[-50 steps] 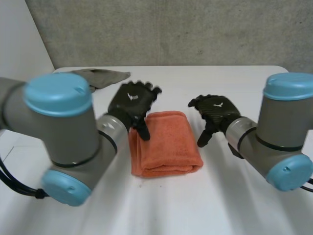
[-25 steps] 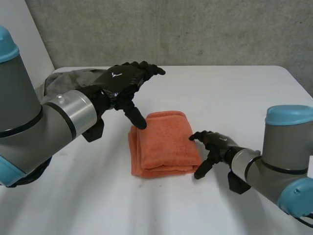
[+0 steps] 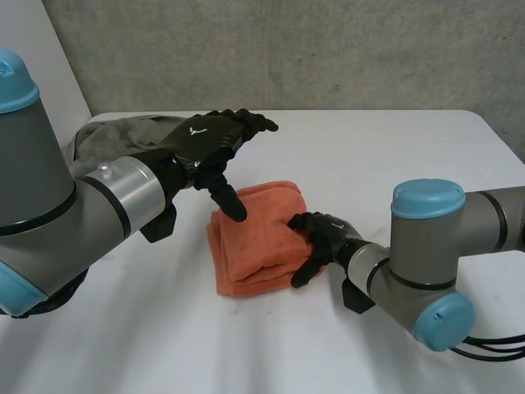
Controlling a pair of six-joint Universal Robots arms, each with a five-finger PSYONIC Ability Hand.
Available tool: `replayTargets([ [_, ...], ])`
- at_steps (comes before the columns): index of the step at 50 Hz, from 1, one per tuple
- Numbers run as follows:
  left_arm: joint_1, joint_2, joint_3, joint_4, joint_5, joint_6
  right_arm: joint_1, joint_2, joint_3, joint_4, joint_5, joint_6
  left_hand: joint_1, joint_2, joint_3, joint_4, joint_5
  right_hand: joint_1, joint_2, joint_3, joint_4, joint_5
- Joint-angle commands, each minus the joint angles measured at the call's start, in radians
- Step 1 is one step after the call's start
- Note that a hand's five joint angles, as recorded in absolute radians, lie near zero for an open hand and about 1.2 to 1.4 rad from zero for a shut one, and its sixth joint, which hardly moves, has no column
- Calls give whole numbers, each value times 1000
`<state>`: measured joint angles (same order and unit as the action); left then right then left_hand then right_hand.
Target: Fold the laundry.
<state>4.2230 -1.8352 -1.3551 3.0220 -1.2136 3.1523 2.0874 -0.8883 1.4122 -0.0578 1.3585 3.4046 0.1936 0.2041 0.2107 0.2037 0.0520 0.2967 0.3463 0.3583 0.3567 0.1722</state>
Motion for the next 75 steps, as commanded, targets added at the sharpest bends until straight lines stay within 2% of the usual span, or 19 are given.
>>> replayTargets([
  [1, 0, -6, -3, 0, 0, 0, -3, 8, -59, 3, 22, -2, 38, 27, 20, 27, 5, 392, 343, 331, 332, 342],
  [4, -1, -7, -3, 0, 0, 0, -3, 20, -90, 6, 18, -10, 38, 27, 20, 27, 5, 788, 739, 727, 728, 738],
  [5, 0, -7, -3, 0, 0, 0, -3, 32, -108, 6, 19, -11, 38, 27, 20, 27, 5, 1016, 967, 954, 956, 966],
  [6, 0, -9, -3, 0, 0, 0, -3, 40, -119, 6, 18, -11, 38, 27, 20, 27, 5, 1099, 1049, 1037, 1039, 1049],
  [12, 0, -10, -3, 1, 0, 0, -4, 109, -235, 19, 13, -40, 38, 27, 20, 27, 5, 1100, 1050, 1038, 1040, 1050],
  [19, 0, -18, -3, 1, 0, 0, -44, 216, -485, 75, 27, -206, 38, 27, 20, 27, 5, 1100, 1050, 1038, 1040, 1050],
  [24, 2, -32, -3, 1, 0, 0, -160, 330, -714, 145, 60, -274, 38, 27, 20, 27, 5, 1100, 1050, 1038, 1040, 1050],
  [34, 0, -52, -3, 5, -6, -1, -450, 623, -1311, 325, 149, -361, 38, 27, 20, 27, 5, 1100, 1050, 1038, 1040, 1050],
  [43, -3, -62, -4, 5, -20, -3, -610, 652, -1294, 243, 165, -522, 38, 27, 20, 27, 5, 1100, 1050, 1038, 1040, 1050],
  [48, -1, -81, -3, 5, -20, -3, -674, 672, -1299, 237, 283, -614, 40, 30, 23, 30, 7, 1100, 1050, 1038, 1040, 1050],
  [55, -3, -107, -1, 5, -23, -3, -696, 678, -1286, 245, 306, -630, 40, 30, 23, 30, 8, 1100, 1050, 1038, 1040, 1050],
  [63, -3, -114, -1, 5, -37, -3, -682, 666, -1262, 357, 307, -627, 40, 30, 23, 30, 8, 1100, 1050, 1038, 1040, 1050],
  [64, -3, -114, -1, 5, -38, -3, -676, 660, -1257, 368, 307, -625, 40, 30, 23, 30, 8, 970, 920, 908, 910, 920],
  [67, -3, -113, -3, 3, -40, -3, -668, 640, -1253, 387, 309, -625, 40, 30, 23, 30, 8, -122, -172, -184, -182, -172],
  [75, -3, -104, -3, 3, -41, -3, -662, 505, -1135, 438, 297, -634, 38, 27, 20, 27, 5, -122, -172, -184, -182, -172],
])
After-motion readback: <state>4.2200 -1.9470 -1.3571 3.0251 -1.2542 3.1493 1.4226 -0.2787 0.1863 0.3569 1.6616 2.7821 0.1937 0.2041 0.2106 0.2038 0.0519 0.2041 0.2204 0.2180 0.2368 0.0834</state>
